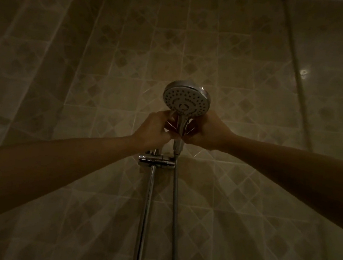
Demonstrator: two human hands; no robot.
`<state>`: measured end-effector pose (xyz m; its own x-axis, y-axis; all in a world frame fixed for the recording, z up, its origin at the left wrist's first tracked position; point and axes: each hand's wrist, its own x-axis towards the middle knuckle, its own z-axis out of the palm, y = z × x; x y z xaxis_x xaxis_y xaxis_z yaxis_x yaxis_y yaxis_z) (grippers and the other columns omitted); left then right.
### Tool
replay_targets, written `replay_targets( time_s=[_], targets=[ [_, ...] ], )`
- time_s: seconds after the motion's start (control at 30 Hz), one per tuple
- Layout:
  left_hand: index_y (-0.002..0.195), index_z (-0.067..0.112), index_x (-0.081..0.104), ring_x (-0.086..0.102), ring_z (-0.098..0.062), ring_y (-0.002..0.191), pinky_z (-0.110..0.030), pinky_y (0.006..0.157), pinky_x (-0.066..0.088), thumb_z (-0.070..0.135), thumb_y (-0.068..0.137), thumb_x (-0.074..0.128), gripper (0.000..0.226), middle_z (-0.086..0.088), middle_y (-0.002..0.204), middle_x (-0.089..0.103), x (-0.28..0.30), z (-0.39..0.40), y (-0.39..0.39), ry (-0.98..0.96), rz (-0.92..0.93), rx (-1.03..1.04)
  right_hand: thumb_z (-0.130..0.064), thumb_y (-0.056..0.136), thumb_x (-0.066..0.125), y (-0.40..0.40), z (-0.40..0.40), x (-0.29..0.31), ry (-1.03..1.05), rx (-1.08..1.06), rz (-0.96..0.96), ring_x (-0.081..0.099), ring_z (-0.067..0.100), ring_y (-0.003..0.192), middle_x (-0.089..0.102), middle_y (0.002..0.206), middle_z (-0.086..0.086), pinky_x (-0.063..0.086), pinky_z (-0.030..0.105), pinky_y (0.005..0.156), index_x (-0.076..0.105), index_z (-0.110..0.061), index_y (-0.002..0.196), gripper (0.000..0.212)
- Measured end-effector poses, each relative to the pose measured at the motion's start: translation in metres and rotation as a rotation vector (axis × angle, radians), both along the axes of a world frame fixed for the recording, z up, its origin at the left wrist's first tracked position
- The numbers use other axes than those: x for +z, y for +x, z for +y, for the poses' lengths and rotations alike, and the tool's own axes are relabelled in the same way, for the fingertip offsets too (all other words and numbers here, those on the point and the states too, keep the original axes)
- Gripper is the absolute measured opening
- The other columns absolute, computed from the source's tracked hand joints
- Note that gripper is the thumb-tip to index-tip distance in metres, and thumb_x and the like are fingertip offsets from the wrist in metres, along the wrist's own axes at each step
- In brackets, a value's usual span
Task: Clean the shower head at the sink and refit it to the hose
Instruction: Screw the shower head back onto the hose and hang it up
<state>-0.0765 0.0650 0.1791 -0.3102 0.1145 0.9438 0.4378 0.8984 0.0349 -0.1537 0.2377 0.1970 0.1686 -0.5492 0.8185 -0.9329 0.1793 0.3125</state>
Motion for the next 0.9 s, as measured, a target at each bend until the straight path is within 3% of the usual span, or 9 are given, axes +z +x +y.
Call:
replay_targets(
  time_s=[0.17,0.27,0.37,0.5,0.6,0.7,0.77,0.83,0.9],
  targets=[
    [0.117,0.005,0.065,0.071,-0.005,0.087,-0.017,0.075,0.059,0.001,0.078,0.08,0.042,-0.006,0.101,0.074,0.0,0.0,0.006,-0.029,0.002,0.013,-0.022,0.084,0.085,-0.002,-0.004,0.001,0.0,0.013,-0.025,0.076,0.022,0.091,0.076,0.117,0.013,0.063,0.039,0.085,0.063,-0.003,0.132,0.057],
    [0.115,0.004,0.067,0.072,-0.01,0.088,-0.028,0.082,0.061,0.002,0.076,0.082,0.042,-0.006,0.102,0.075,-0.006,-0.006,0.004,-0.026,0.039,0.027,-0.02,0.083,0.085,-0.007,-0.009,-0.002,-0.025,0.012,-0.046,0.075,0.018,0.083,0.08,0.101,0.012,0.062,0.04,0.083,0.066,-0.005,0.125,0.048],
    [0.115,0.004,0.068,0.073,-0.017,0.093,-0.035,0.088,0.059,0.002,0.076,0.081,0.042,-0.007,0.104,0.076,-0.013,-0.012,0.001,-0.033,0.071,0.054,-0.021,0.084,0.085,-0.011,-0.015,-0.006,-0.003,0.027,-0.067,0.078,0.026,0.088,0.08,0.104,0.015,0.062,0.044,0.084,0.065,-0.003,0.127,0.051],
    [0.114,0.005,0.068,0.072,-0.015,0.089,-0.023,0.083,0.058,-0.001,0.077,0.078,0.039,-0.007,0.103,0.076,-0.02,-0.016,-0.005,-0.021,0.115,0.042,-0.011,0.083,0.084,-0.018,-0.023,-0.011,-0.002,0.069,-0.113,0.077,0.029,0.088,0.077,0.113,0.016,0.062,0.045,0.084,0.062,-0.001,0.13,0.053],
    [0.11,0.003,0.068,0.073,-0.015,0.087,-0.026,0.082,0.06,-0.002,0.078,0.077,0.034,-0.009,0.101,0.076,-0.017,-0.013,-0.009,0.027,0.098,0.02,-0.013,0.082,0.084,-0.023,-0.026,-0.007,-0.03,0.006,-0.125,0.077,0.023,0.081,0.077,0.092,0.005,0.061,0.031,0.072,0.063,-0.002,0.13,0.054],
    [0.105,0.0,0.067,0.075,-0.018,0.09,-0.034,0.084,0.061,-0.002,0.078,0.077,0.029,-0.013,0.1,0.076,-0.011,-0.013,-0.016,0.09,0.066,-0.021,-0.017,0.082,0.086,-0.031,-0.027,-0.001,-0.06,-0.042,-0.175,0.069,0.006,0.063,0.069,0.071,-0.006,0.047,0.012,0.057,0.066,-0.006,0.123,0.047],
    [0.106,0.003,0.068,0.075,-0.018,0.091,-0.035,0.084,0.062,0.0,0.079,0.078,0.029,-0.012,0.102,0.076,-0.007,-0.013,-0.021,0.102,0.037,-0.025,-0.023,0.082,0.087,-0.036,-0.028,0.002,-0.074,-0.031,-0.202,0.069,0.001,0.068,0.072,0.08,-0.004,0.051,0.016,0.061,0.069,-0.01,0.115,0.04],
    [0.107,0.008,0.068,0.074,-0.018,0.092,-0.036,0.084,0.062,0.004,0.08,0.078,0.029,-0.011,0.103,0.075,-0.006,-0.015,-0.027,0.084,0.007,0.004,-0.031,0.081,0.088,-0.04,-0.03,0.001,-0.068,-0.032,-0.222,0.074,0.01,0.079,0.075,0.097,0.0,0.059,0.024,0.071,0.072,-0.011,0.111,0.04],
    [0.107,0.01,0.069,0.073,-0.018,0.091,-0.039,0.085,0.061,0.006,0.08,0.079,0.029,-0.009,0.102,0.075,-0.006,-0.018,-0.032,0.092,-0.007,0.024,-0.037,0.082,0.087,-0.044,-0.035,-0.002,-0.074,-0.062,-0.233,0.076,0.016,0.085,0.078,0.099,0.004,0.061,0.03,0.077,0.073,-0.011,0.11,0.041]
  ],
)
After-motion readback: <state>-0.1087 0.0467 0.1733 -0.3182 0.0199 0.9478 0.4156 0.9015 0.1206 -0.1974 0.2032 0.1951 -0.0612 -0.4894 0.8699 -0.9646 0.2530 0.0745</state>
